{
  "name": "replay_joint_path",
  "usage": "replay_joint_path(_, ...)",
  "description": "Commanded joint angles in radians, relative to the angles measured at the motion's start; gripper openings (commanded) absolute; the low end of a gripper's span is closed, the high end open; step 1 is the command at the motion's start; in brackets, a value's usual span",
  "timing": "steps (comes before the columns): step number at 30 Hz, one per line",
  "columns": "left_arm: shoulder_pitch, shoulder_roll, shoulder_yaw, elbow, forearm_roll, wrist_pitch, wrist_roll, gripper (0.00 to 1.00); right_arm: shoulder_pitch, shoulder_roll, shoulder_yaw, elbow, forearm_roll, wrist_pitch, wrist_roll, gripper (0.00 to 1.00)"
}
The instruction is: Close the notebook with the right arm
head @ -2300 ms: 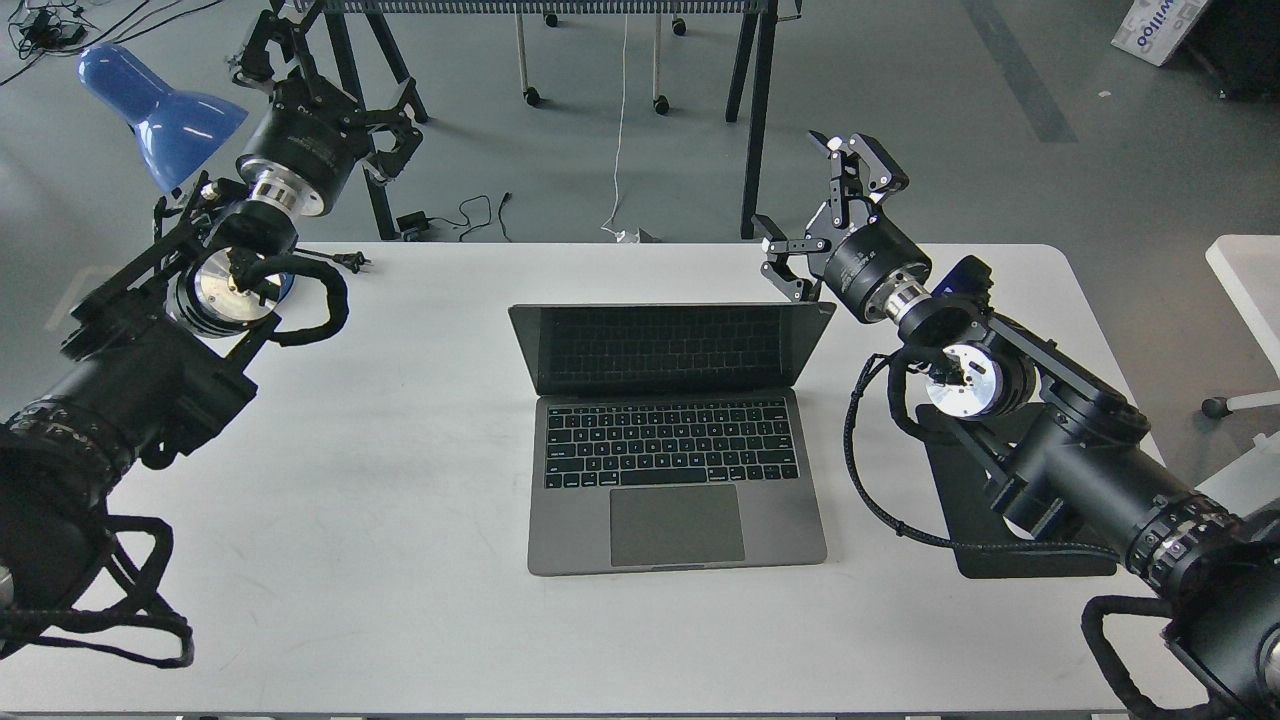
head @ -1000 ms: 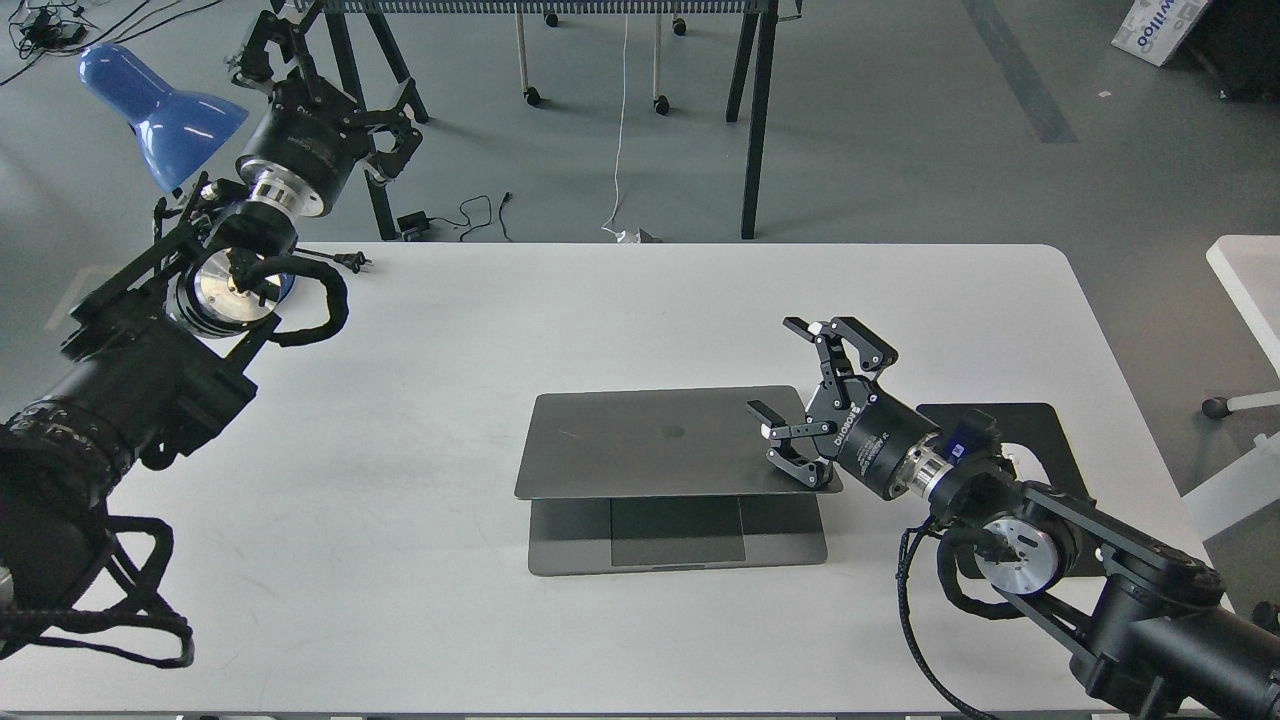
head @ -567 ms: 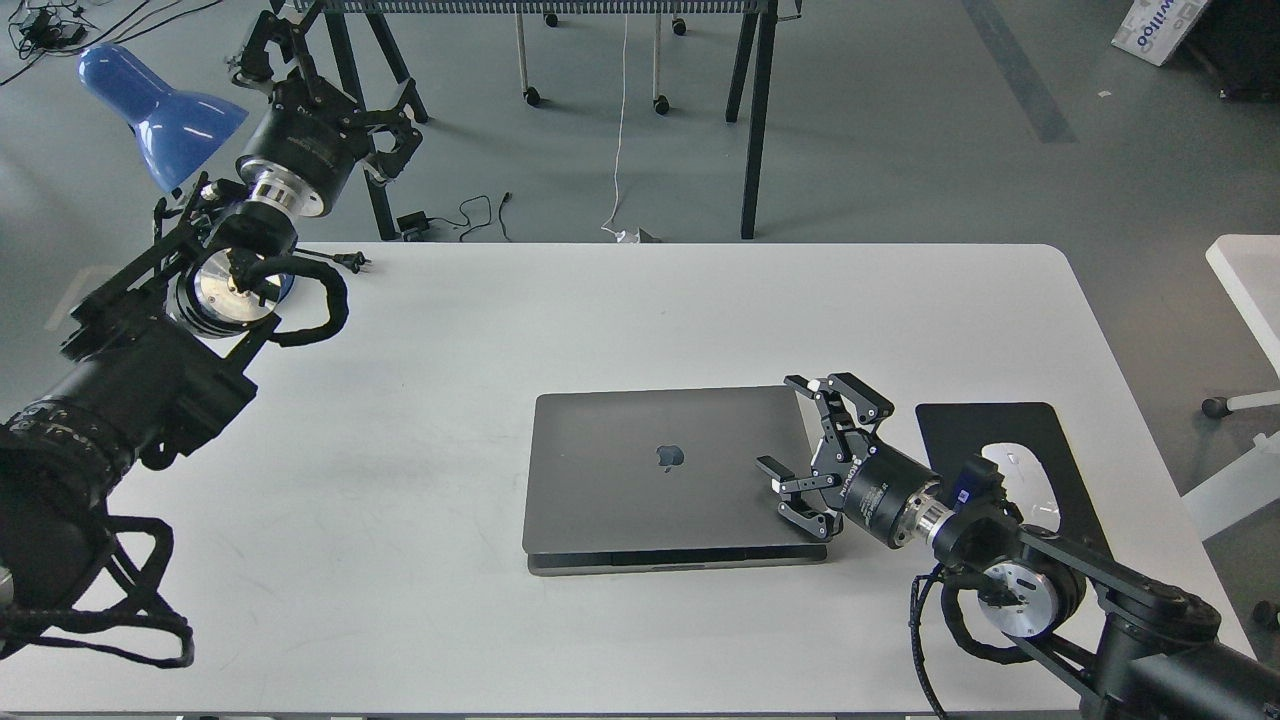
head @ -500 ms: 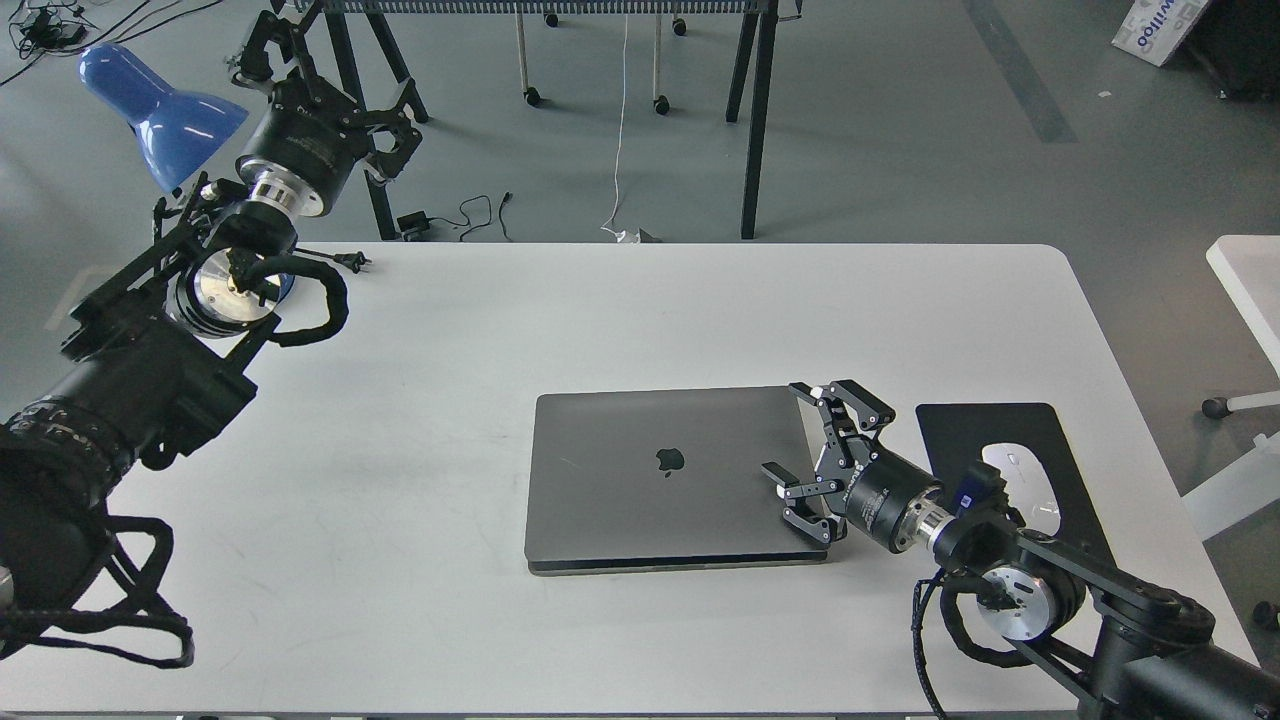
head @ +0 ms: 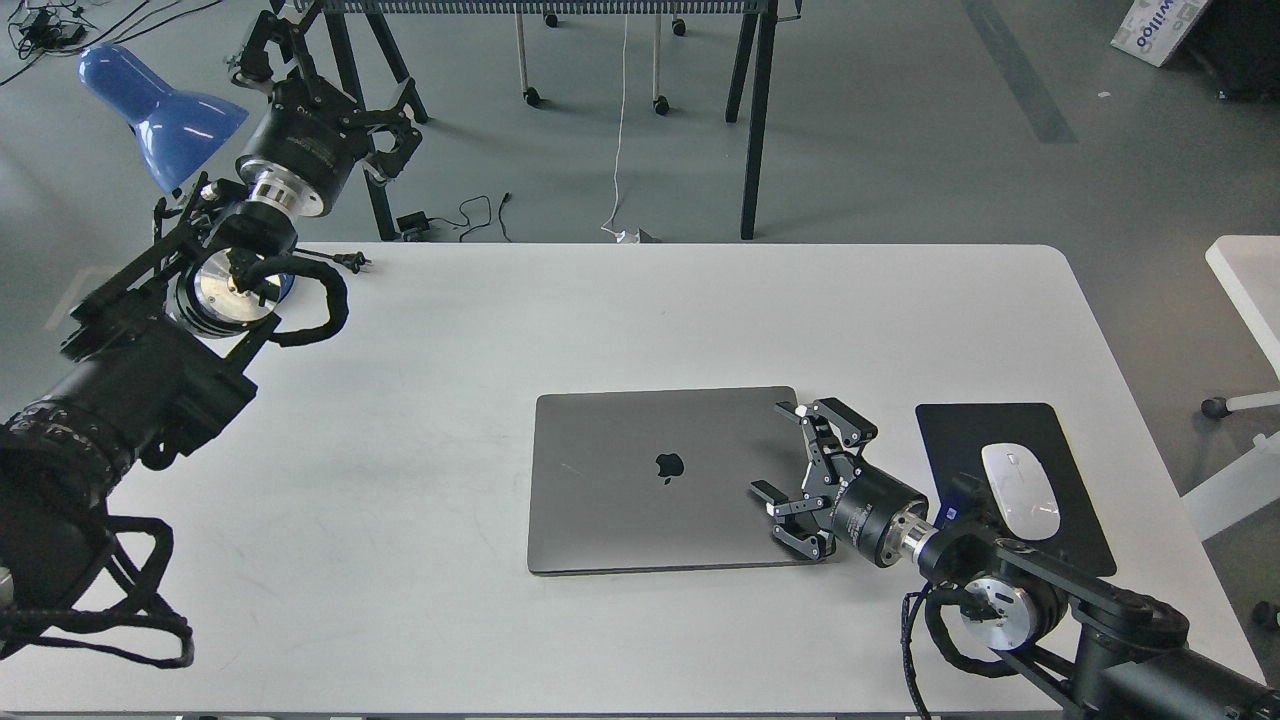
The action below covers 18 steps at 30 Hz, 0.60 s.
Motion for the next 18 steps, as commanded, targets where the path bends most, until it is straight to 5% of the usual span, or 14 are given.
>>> replay_joint_path(1, 0.0, 0.0, 0.0, 0.0, 0.0, 0.0, 0.0, 1.0, -0.001, -0.001, -0.001, -0.001, 0.0, -0.015, -0.004, 1.0)
replay_joint_path(9, 0.0, 0.0, 0.0, 0.0, 0.0, 0.0, 0.001, 1.0, 0.031, -0.01, 0.022, 0.025, 0.004, -0.012, -0.001, 1.0)
replay_joint_path(18, 0.0, 0.0, 0.0, 0.0, 0.0, 0.0, 0.0, 1.0, 0.083, -0.058, 0.256, 0.096, 0.004, -0.002, -0.002, 1.0)
